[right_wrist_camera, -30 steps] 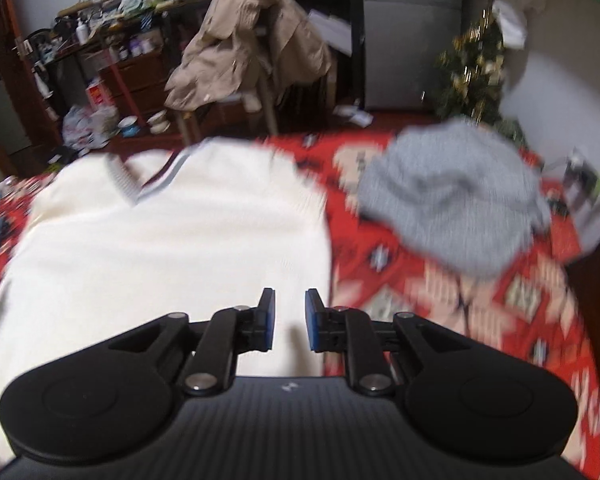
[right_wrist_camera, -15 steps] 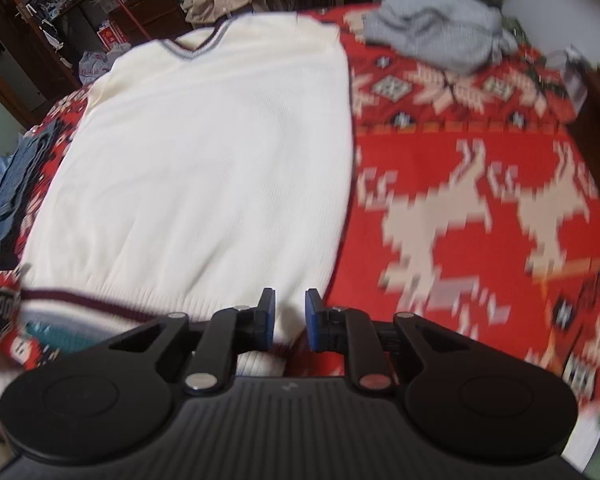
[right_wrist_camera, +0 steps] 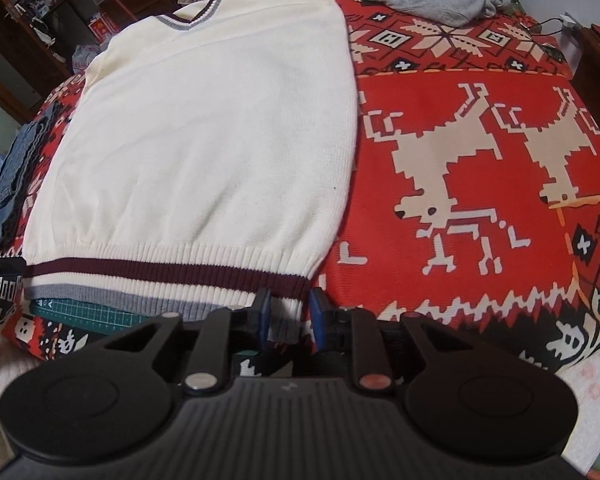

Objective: Fold clothes

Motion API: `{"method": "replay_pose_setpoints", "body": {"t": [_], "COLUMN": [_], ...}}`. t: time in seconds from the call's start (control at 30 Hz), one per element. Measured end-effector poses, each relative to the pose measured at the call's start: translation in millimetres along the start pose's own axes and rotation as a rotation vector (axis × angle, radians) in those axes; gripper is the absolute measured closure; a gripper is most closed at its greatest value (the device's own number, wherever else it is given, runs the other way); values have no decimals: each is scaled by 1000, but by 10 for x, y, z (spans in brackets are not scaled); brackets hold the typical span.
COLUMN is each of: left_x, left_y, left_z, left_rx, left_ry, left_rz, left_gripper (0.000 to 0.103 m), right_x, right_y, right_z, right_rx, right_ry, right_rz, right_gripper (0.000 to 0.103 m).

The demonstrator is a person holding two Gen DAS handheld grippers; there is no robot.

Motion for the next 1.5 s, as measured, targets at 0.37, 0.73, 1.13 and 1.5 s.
{"method": "replay_pose_setpoints", "body": {"t": [0.37, 0.73, 1.13, 1.5], "left_x": [23, 446, 490, -518], "left_y": [-135, 80, 190, 59], "left_z": [-161, -260, -365, -603], "left_rx": [-72, -146, -168, -205], "left_ry": [-36, 101, 85, -156], "left_rz": [80, 69, 67, 200], "left_gripper": [97, 97, 85, 69], "right_x": [-37, 327, 398, -617], "right_y": [72, 9, -65, -198], "right_z": [-61, -313, -308, -637], "right_rx": [17, 8, 22, 23], "right_ry": [-2, 109, 122, -95], "right_rz": [-74, -72, -55, -132], "right_gripper": [99, 99, 86, 85]}}
Point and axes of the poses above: each gripper's, at about its wrist camera, not at the fingertips, and z roughly the way its jaws point, y to its left, x to its underside, the point moved 7 cm from there along z, roughly the way its jaws point, and after that the axes turned 3 degrees about x, right-handed, at the moved point
